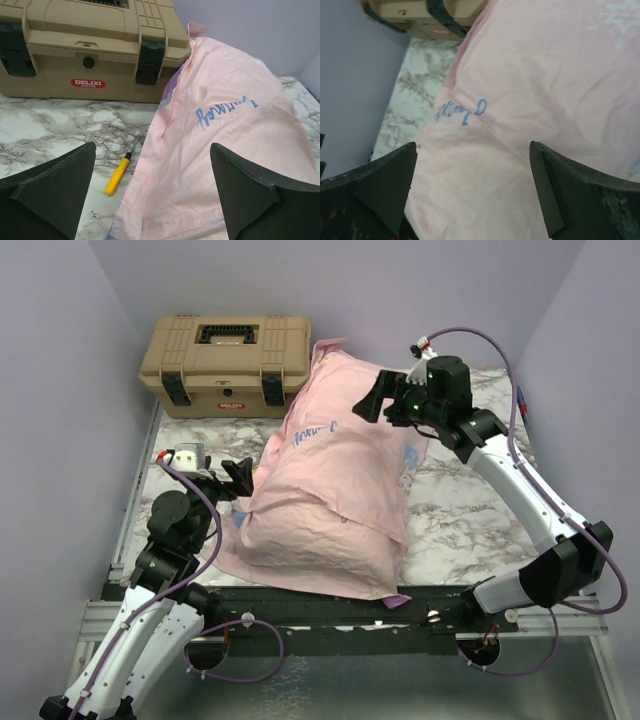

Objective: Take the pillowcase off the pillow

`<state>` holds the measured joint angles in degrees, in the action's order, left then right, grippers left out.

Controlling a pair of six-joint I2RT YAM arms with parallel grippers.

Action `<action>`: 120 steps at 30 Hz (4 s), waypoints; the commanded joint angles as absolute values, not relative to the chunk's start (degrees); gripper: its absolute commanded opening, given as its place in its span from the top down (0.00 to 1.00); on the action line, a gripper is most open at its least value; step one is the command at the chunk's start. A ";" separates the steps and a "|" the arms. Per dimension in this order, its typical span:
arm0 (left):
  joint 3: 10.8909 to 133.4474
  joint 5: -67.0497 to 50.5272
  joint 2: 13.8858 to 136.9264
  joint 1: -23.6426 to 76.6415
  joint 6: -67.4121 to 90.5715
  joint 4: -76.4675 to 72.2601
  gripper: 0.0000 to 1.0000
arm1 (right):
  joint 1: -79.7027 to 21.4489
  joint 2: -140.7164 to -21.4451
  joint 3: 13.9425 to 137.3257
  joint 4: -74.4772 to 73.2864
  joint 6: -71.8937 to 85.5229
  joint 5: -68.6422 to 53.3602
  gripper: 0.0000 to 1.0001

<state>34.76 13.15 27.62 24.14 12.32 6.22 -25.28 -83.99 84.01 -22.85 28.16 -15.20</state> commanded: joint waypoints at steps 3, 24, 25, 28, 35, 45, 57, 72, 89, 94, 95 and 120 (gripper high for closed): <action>34.62 13.71 27.65 24.48 11.49 7.35 0.03 | -20.29 -80.07 74.31 -26.56 26.31 -1.43 0.00; 35.07 12.24 27.44 24.38 11.36 7.92 0.03 | -13.59 -93.32 51.13 19.20 42.39 -40.66 0.69; 35.07 12.03 27.62 24.35 11.42 7.93 0.03 | -13.57 -92.84 51.11 18.78 41.81 -39.37 0.88; 34.99 11.29 28.60 24.39 11.81 7.83 0.03 | -13.54 -89.07 50.02 16.47 40.75 -31.49 1.00; 34.87 10.10 30.81 24.55 12.36 7.85 0.03 | -13.49 -67.90 38.75 10.06 44.25 4.27 1.00; 34.89 10.25 32.46 24.69 12.25 7.93 0.03 | -13.52 -57.03 26.95 2.39 49.68 14.66 1.00; 34.98 10.07 34.90 24.62 12.22 8.26 0.04 | -13.64 -51.78 39.56 -17.99 33.51 3.58 0.32; 35.32 9.41 36.46 24.62 12.15 8.51 0.03 | -24.52 -50.32 50.42 -30.94 17.73 -11.99 0.00; 35.59 9.93 37.55 24.53 11.95 9.17 0.04 | -50.33 -70.77 53.74 -26.35 14.10 4.84 0.00; 35.50 10.07 37.46 24.60 11.84 9.31 0.04 | -50.62 -78.52 54.78 -20.08 14.47 11.48 0.00; 35.53 10.07 37.50 24.55 11.86 9.29 0.04 | -50.63 -80.39 55.30 -19.11 14.81 12.86 0.00; 35.72 9.82 38.69 24.52 11.60 9.59 0.04 | -50.63 -81.79 62.10 -21.57 14.27 28.51 0.00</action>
<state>34.79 10.74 38.46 24.47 12.14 9.21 -50.83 -82.28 63.57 -18.11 15.75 18.76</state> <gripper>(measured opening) 0.965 0.998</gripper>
